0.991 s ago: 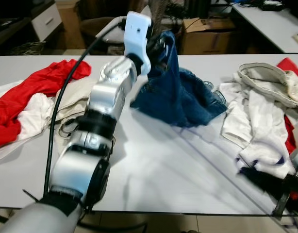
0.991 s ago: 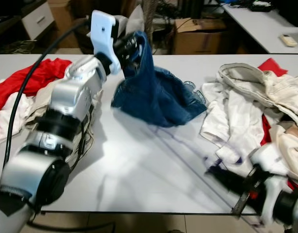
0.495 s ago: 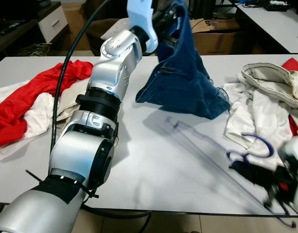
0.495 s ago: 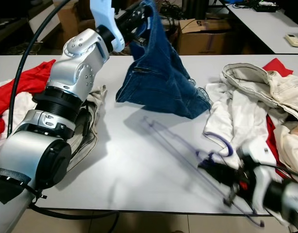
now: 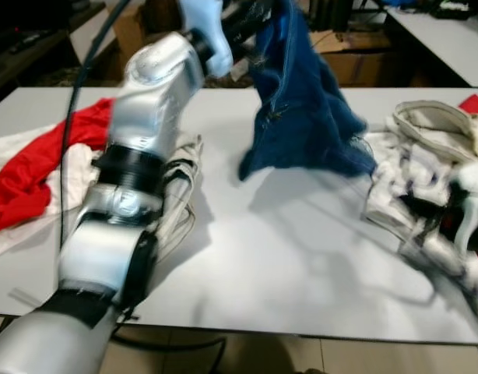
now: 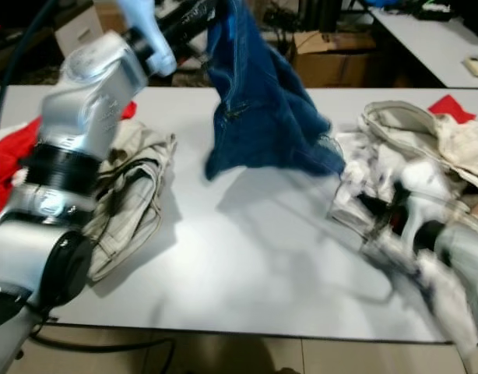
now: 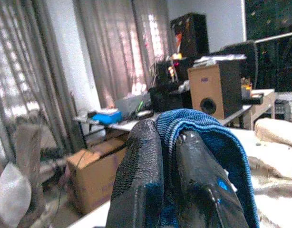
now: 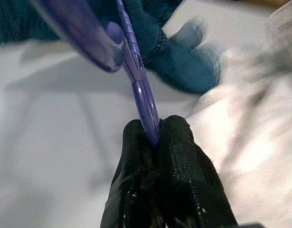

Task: Hang hanger

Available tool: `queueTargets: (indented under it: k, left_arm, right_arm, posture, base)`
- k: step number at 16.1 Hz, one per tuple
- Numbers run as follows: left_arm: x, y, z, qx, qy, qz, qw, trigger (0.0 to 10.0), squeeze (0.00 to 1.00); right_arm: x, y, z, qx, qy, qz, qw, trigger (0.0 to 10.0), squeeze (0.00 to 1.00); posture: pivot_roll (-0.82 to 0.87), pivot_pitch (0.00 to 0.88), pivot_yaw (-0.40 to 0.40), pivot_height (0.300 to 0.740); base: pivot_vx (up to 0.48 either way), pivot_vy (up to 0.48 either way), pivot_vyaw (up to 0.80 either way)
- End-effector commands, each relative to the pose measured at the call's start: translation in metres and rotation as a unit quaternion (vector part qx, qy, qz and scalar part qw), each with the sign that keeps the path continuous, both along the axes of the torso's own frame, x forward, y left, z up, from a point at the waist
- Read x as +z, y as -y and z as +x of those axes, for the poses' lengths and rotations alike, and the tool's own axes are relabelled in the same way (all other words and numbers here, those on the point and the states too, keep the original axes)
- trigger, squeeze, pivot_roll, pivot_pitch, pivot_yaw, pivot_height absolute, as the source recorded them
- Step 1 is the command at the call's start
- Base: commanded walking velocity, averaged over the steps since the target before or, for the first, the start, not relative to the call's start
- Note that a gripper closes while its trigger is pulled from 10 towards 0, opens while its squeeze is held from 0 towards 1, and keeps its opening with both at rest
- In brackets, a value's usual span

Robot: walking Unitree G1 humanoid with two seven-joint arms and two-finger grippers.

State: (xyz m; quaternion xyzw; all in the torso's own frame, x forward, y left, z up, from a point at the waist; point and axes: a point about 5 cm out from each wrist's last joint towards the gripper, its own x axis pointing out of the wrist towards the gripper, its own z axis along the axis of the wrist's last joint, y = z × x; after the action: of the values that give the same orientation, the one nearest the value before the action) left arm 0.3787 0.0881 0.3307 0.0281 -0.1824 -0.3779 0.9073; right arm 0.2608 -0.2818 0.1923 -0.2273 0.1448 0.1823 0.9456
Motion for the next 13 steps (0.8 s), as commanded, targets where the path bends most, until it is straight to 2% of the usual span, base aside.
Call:
queueTargets:
  k: [1, 3, 5, 6, 7, 8, 9, 10, 11, 12, 13]
  left_arm:
    - [0.004, -0.004, -0.004, 0.002, 0.007, 0.003, 1.000, 0.0, 0.00]
    - [-0.010, -0.022, -0.002, 0.048, -0.018, 0.003, 0.999, 0.0, 0.00]
    - [-0.048, -0.040, -0.005, 0.091, -0.087, 0.047, 0.991, 0.0, 0.00]
    - [-0.058, -0.042, -0.006, 0.098, -0.103, 0.054, 0.988, 0.0, 0.00]
    - [-0.096, -0.049, -0.016, 0.120, -0.152, 0.098, 0.976, 0.0, 0.00]
    - [-0.102, -0.050, -0.019, 0.121, -0.161, 0.108, 0.974, 0.0, 0.00]
    - [-0.117, -0.047, -0.033, 0.104, -0.194, 0.118, 0.968, 0.0, 0.00]
    - [-0.124, -0.046, -0.039, 0.096, -0.206, 0.129, 0.965, 0.0, 0.00]
    - [-0.152, -0.054, -0.059, 0.098, -0.224, 0.195, 0.950, 0.0, 0.00]
    - [-0.159, -0.062, -0.063, 0.119, -0.231, 0.204, 0.944, 0.0, 0.00]
    - [-0.158, -0.066, -0.061, 0.132, -0.218, 0.205, 0.945, 0.0, 0.00]
  right_arm:
    - [0.022, 0.005, 0.009, -0.009, 0.061, -0.001, 0.998, 10.0, 0.00]
    - [0.054, 0.003, 0.021, 0.003, 0.139, 0.045, 0.989, 10.0, 0.00]
    - [0.067, 0.000, 0.028, 0.021, 0.184, 0.083, 0.979, 10.0, 0.00]
    - [0.067, -0.002, 0.028, 0.028, 0.186, 0.087, 0.978, 10.0, 0.00]
    - [0.064, -0.009, 0.026, 0.060, 0.177, 0.088, 0.978, 10.0, 0.00]
    - [0.062, -0.010, 0.026, 0.067, 0.174, 0.087, 0.979, 10.0, 0.00]
    - [0.057, -0.012, 0.023, 0.078, 0.165, 0.083, 0.980, 10.0, 0.00]
    - [0.056, -0.013, 0.022, 0.079, 0.163, 0.083, 0.980, 10.0, 0.00]
    - [0.049, -0.014, 0.018, 0.081, 0.158, 0.093, 0.980, 10.0, 0.00]
    - [0.045, -0.017, 0.014, 0.083, 0.153, 0.100, 0.980, 10.0, 0.00]
    - [0.040, -0.019, 0.012, 0.082, 0.147, 0.106, 0.980, 10.0, 0.00]
  posture:
    - [-0.06, 0.000, 0.032, 0.740]
    - [-0.05, 0.000, 0.020, 0.740]
    - [-0.05, 0.000, 0.026, 0.740]
    - [-0.05, 0.000, 0.032, 0.740]
    - [-0.05, 0.000, 0.042, 0.740]
    - [-0.05, 0.000, 0.042, 0.740]
    - [-0.05, 0.000, 0.050, 0.740]
    - [-0.05, 0.000, 0.052, 0.740]
    - [-0.05, 0.000, 0.056, 0.740]
    - [-0.05, 0.000, 0.057, 0.740]
    - [-0.05, 0.000, 0.057, 0.740]
  base:
    - [0.000, 0.000, 0.00]
    - [0.000, 0.000, 0.00]
    - [0.000, 0.000, 0.00]
    - [0.000, 0.000, 0.00]
    - [0.000, 0.000, 0.00]
    - [0.000, 0.000, 0.00]
    - [0.000, 0.000, 0.00]
    - [0.000, 0.000, 0.00]
    - [0.000, 0.000, 0.00]
    - [0.000, 0.000, 0.00]
    - [0.000, 0.000, 0.00]
